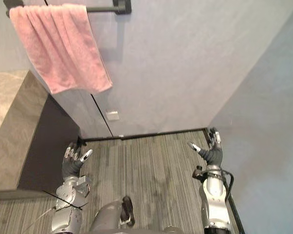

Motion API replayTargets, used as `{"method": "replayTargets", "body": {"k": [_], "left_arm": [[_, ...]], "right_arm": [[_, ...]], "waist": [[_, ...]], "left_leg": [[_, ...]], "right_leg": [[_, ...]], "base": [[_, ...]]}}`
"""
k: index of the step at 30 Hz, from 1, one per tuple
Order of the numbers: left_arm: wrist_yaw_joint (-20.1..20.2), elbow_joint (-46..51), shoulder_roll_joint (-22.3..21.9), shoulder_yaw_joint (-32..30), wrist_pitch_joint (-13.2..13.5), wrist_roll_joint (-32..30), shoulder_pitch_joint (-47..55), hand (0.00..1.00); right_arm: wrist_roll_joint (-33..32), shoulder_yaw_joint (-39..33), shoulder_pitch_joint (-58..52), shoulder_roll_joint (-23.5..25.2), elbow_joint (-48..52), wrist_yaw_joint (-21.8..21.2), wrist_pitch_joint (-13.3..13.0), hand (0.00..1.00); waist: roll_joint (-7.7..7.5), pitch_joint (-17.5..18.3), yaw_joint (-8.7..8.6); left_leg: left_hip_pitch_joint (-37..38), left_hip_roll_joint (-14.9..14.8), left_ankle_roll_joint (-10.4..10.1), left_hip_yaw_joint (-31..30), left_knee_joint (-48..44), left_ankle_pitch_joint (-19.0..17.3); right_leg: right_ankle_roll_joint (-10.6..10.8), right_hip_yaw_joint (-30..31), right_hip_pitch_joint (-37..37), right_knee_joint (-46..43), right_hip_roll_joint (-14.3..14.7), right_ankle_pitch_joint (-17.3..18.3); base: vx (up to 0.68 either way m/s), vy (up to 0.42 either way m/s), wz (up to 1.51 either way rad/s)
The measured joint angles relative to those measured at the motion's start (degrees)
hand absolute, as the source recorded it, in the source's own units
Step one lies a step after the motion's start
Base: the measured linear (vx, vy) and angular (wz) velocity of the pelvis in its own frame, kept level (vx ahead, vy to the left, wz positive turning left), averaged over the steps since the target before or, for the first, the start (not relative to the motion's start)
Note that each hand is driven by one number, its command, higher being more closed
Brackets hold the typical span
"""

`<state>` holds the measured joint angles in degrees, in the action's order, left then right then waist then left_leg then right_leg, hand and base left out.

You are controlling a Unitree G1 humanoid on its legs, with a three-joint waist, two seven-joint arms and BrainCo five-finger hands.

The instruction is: Organize washtable

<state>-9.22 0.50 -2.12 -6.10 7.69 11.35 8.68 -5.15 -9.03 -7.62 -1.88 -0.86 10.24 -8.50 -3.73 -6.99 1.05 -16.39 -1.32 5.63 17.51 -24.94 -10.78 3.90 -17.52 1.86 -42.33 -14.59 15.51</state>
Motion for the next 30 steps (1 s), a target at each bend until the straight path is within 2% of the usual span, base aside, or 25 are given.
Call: {"method": "replayTargets", "body": {"k": [1,2,3,4,5,7,8,9,10,11,12,13,14,15,17,18,20,21,22,23,24,27,30], "left_arm": [[-0.2,3.3,0.0,1.6,0.0,-1.2,-0.1,0.00],[-1.3,7.3,-0.3,3.0,0.0,-3.5,-0.2,0.00],[-1.9,9.7,-0.3,3.6,0.2,-4.4,-0.3,0.00],[-2.2,11.1,-0.4,3.9,0.4,-5.0,-0.4,0.00],[-2.8,13.7,-0.6,4.0,1.9,-6.3,-1.5,0.00],[-4.0,14.9,-0.4,4.1,3.1,-7.3,-3.2,0.00],[-5.2,14.9,-0.1,4.2,3.6,-7.7,-3.7,0.00],[-6.5,14.0,0.6,4.2,4.0,-8.3,-3.0,0.00],[-7.1,13.7,-0.2,4.3,3.8,-8.6,-2.1,0.00],[-7.8,14.0,-1.1,4.0,3.8,-9.0,0.4,0.00],[-8.6,14.0,-2.0,4.3,3.7,-9.8,2.1,0.00],[-8.6,14.0,-1.9,4.5,3.7,-9.8,2.6,0.00],[-8.7,14.0,-1.9,4.7,3.7,-9.9,3.7,0.00],[-8.9,14.0,-1.9,4.7,3.4,-9.9,4.8,0.00],[-9.8,14.0,-2.0,4.4,2.0,-12.3,8.0,0.00],[-9.8,14.0,-2.0,4.1,1.4,-12.8,8.9,0.00],[-9.8,14.0,-2.2,3.5,0.0,-15.0,11.5,0.00],[-9.7,14.0,-2.3,3.3,-0.5,-16.2,13.2,0.00],[-9.6,14.1,-2.7,3.3,-0.8,-16.8,15.8,0.00],[-9.3,14.0,-3.0,3.3,-0.9,-17.1,16.8,0.00],[-9.2,13.9,-3.1,3.3,-1.2,-17.3,17.3,0.00],[-7.0,14.0,-3.8,3.1,-1.2,-18.4,19.1,0.00],[-5.9,14.0,-4.0,3.1,-1.1,-18.9,19.3,0.00]], "right_arm": [[0.0,0.4,0.4,0.7,-0.1,-0.3,0.1,0.00],[0.1,2.4,1.5,1.1,-0.1,-0.6,0.0,0.00],[0.1,3.5,2.2,1.1,0.1,-0.6,-0.1,0.00],[0.2,3.9,2.5,1.2,0.1,-0.6,-0.2,0.00],[0.2,4.4,3.5,1.2,0.1,-0.6,-0.3,0.00],[0.2,4.4,4.0,0.9,0.1,-0.4,-0.7,0.00],[0.4,4.8,3.7,0.4,-0.1,-0.3,-0.7,0.00],[0.8,5.9,2.8,0.0,-0.6,-0.3,-0.6,0.00],[1.0,6.2,2.6,-0.7,-0.9,-0.4,-0.3,0.00],[1.2,7.6,1.6,-0.5,-0.2,-0.4,0.0,0.00],[1.2,8.4,0.5,-0.6,1.2,-0.4,-0.1,0.00],[1.2,8.6,0.2,-0.6,1.7,-0.4,-0.1,0.00],[1.2,9.6,-0.2,-0.4,2.3,-0.3,-0.1,0.00],[1.2,9.6,-0.6,0.3,2.5,-0.2,-0.1,0.00],[1.1,9.4,-1.8,1.0,4.1,0.1,-0.2,0.00],[1.0,9.4,-1.8,1.1,4.2,0.1,-0.2,0.00],[0.5,9.3,-2.1,1.3,4.2,0.6,-0.2,0.00],[0.1,7.6,-3.4,1.4,4.2,1.3,-0.2,0.00],[0.0,6.5,-5.3,1.1,4.4,1.8,-0.2,0.00],[-0.1,6.3,-5.9,0.9,4.2,1.9,-0.2,0.00],[-0.1,5.9,-6.6,0.9,4.2,1.9,-0.2,0.00],[-1.6,4.4,-10.9,4.4,3.6,2.1,-0.2,0.00],[-1.6,5.5,-11.4,4.6,1.2,1.7,-0.2,0.00]], "waist": [[-0.23,0.0,-0.41],[0.66,-0.3,-0.15],[1.79,-0.5,-0.23],[2.42,-0.4,-0.30],[3.39,0.0,-0.38],[3.09,0.3,-0.79],[2.34,0.4,-1.64],[2.02,0.3,-2.14],[3.25,0.3,-1.72],[3.27,0.3,-1.41],[4.20,-0.2,-1.17],[4.65,-0.5,-0.87],[4.94,-0.7,0.24],[4.59,-0.7,0.82],[2.86,-0.6,1.59],[2.60,-0.7,1.61],[2.41,-0.7,1.69],[2.99,-0.3,1.76],[4.55,1.2,2.02],[4.48,1.6,1.91],[3.94,1.8,1.39],[-0.37,4.1,1.33],[-1.20,4.6,1.46]], "left_leg": [[2.5,0.7,0.5,-0.5,1.3,-0.5],[8.5,0.6,0.5,-1.1,5.0,-0.8],[12.2,0.0,0.5,-1.8,7.5,-0.8],[14.0,-0.6,0.5,-2.0,8.8,-0.8],[17.3,-1.6,0.4,-2.2,11.3,-0.8],[19.0,-1.9,-1.8,-2.2,12.0,-1.6],[20.6,-1.9,-5.8,-2.6,11.2,-4.1],[21.8,-2.6,-7.4,-4.0,7.6,-7.9],[22.3,-4.4,-8.1,-4.2,5.9,-8.4],[21.0,-6.7,-8.4,-4.1,-1.3,-8.4],[16.4,-10.3,-7.6,-4.8,-13.5,-7.7],[14.3,-11.9,-7.1,-5.1,-18.8,-6.6],[10.2,-14.9,-7.1,-6.4,-27.5,-5.3],[7.4,-16.5,-7.1,-6.8,-31.8,-5.3],[1.9,-17.0,-6.8,-7.2,-31.5,-5.6],[0.9,-17.0,-6.8,-7.3,-29.6,-5.6],[0.1,-16.2,-7.1,-9.1,-18.8,-5.3],[1.0,-15.5,-8.8,-10.5,-10.3,-3.5],[2.2,-15.5,-8.7,-11.9,-1.3,5.4],[2.4,-15.1,-12.0,-12.5,-0.9,3.7],[2.7,-14.3,-12.8,-12.8,-0.7,2.9],[4.8,-9.4,-11.8,-12.6,3.2,3.4],[6.3,-7.5,-11.4,-12.9,4.6,3.2]], "right_leg": [[-0.6,2.3,3.2,-7.6,-1.0,-0.6],[-1.7,3.7,6.3,-11.9,0.6,2.0],[-3.1,3.4,7.6,-10.1,2.3,3.0],[-3.6,3.3,8.6,-8.0,3.5,3.3],[-3.8,2.8,12.1,1.0,6.4,3.1],[-3.1,3.2,14.5,13.5,8.2,-0.4],[-3.6,4.3,14.5,23.1,9.3,-8.0],[-5.0,6.0,13.9,22.3,9.8,-15.0],[-5.2,5.7,13.4,21.4,10.9,-14.7],[-5.5,5.1,11.0,21.9,11.9,-11.4],[-6.3,3.9,8.9,22.1,13.8,-9.7],[-6.8,3.7,7.8,22.4,14.7,-9.1],[-7.9,3.5,6.1,22.7,16.0,-7.9],[-8.2,3.4,4.2,23.4,16.5,-6.9],[-8.4,2.9,0.2,26.6,15.5,-6.5],[-8.4,2.9,-0.8,27.1,15.1,-6.5],[-8.0,1.7,-3.4,28.5,13.8,-6.8],[-7.5,1.5,-4.3,28.6,13.5,-6.7],[-4.4,1.6,-5.0,28.8,13.8,-5.6],[-2.8,1.8,-5.5,29.1,13.5,-4.7],[-2.1,1.8,-6.1,29.6,12.9,-4.4],[0.0,1.5,-7.1,31.8,8.7,-5.6],[0.8,1.5,-8.7,32.8,7.2,-6.1]], "base": [[0.65,0.057,0.27],[0.52,0.024,0.14],[0.50,0.017,-0.01],[0.42,-0.012,0.08],[0.49,-0.040,0.21],[0.46,-0.069,0.41],[0.44,-0.134,0.72],[0.45,-0.122,0.52],[0.47,-0.166,0.20],[0.45,-0.183,0.01],[0.45,-0.207,0.12],[0.40,-0.170,0.07],[0.32,-0.081,-0.08],[0.41,-0.087,-0.02],[0.48,-0.075,0.09],[0.37,-0.024,0.07],[0.29,0.083,0.05],[0.34,0.207,-0.22],[0.32,0.275,-0.32],[0.26,0.247,-0.23],[0.24,0.263,0.11],[0.20,0.209,0.25],[0.05,0.108,0.12]]}}
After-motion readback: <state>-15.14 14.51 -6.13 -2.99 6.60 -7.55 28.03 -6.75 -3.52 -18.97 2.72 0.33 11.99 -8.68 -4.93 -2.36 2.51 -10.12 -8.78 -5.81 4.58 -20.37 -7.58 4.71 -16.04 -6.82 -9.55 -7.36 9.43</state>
